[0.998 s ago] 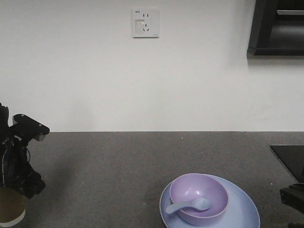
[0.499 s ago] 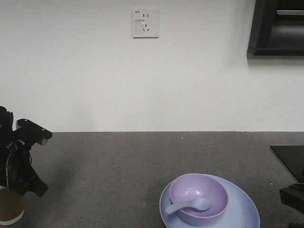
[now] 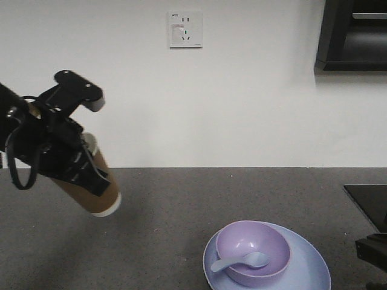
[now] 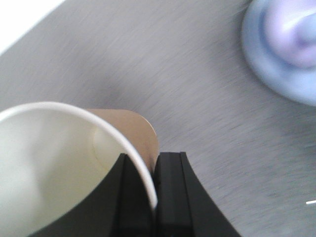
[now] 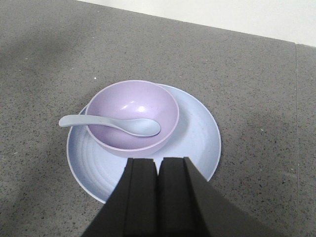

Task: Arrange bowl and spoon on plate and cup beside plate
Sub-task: 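Place the paper cup beside the plate and open the left gripper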

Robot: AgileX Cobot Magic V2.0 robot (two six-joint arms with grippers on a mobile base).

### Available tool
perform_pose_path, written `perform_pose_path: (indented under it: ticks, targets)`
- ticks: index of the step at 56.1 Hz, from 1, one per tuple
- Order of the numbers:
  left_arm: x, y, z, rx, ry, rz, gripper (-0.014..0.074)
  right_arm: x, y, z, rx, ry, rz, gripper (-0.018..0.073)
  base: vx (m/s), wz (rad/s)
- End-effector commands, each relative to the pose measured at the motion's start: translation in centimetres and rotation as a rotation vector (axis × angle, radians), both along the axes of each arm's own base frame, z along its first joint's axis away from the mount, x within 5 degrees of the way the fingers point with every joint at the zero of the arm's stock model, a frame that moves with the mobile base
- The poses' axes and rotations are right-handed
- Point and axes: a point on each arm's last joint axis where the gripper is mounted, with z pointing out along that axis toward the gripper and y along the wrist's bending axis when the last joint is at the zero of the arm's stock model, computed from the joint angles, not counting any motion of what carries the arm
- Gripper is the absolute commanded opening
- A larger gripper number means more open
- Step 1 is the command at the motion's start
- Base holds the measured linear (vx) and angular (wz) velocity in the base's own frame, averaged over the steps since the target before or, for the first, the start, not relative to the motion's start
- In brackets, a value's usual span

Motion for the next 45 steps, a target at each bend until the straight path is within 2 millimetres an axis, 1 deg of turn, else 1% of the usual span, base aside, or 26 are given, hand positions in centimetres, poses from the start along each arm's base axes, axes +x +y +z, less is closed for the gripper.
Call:
perform_pose_path:
  ticks: [1, 9, 17, 21, 31, 37, 45]
  targets:
    - [-1.5, -2.4, 2.1, -0.066, -0.094, -0.085, 0.0000, 0.3, -0.2, 1.6, 0.025, -0.100, -0.030, -0.0008, 0.00, 0.00]
    - [-1.5, -6.0, 0.0, -0.051, -0.037, -0.167, 0.0000, 0.3, -0.2, 1.6, 0.025, -0.098, -0.030, -0.0008, 0.00, 0.00]
    - [-1.1, -8.8, -2.4, -0.023, 0.025, -0.212, 0.0000, 0.3, -0.2, 1.6, 0.025, -0.098, -0.030, -0.0008, 0.00, 0.00]
    - [-0.9, -9.8, -3.5, -0.007, 0.048, -0.230, 0.0000, 0.3, -0.1, 1.6, 0.033, -0.098, -0.028, -0.0008, 0.00, 0.00]
    - [-0.1, -11.0, -5.5, 0.031, 0.088, -0.243, 0.0000, 0.2, -0.1, 1.6, 0.045, -0.097, -0.028, -0.0008, 0.00, 0.00]
    - [0.3, -11.3, -6.3, 0.044, 0.102, -0.242, 0.0000, 0.2, -0.1, 1.6, 0.046, -0.097, -0.028, -0.0008, 0.00, 0.00]
    - [0.5, -11.5, -6.6, 0.043, 0.106, -0.241, 0.0000, 0.2, -0.1, 1.6, 0.047, -0.097, -0.028, -0.0008, 0.00, 0.00]
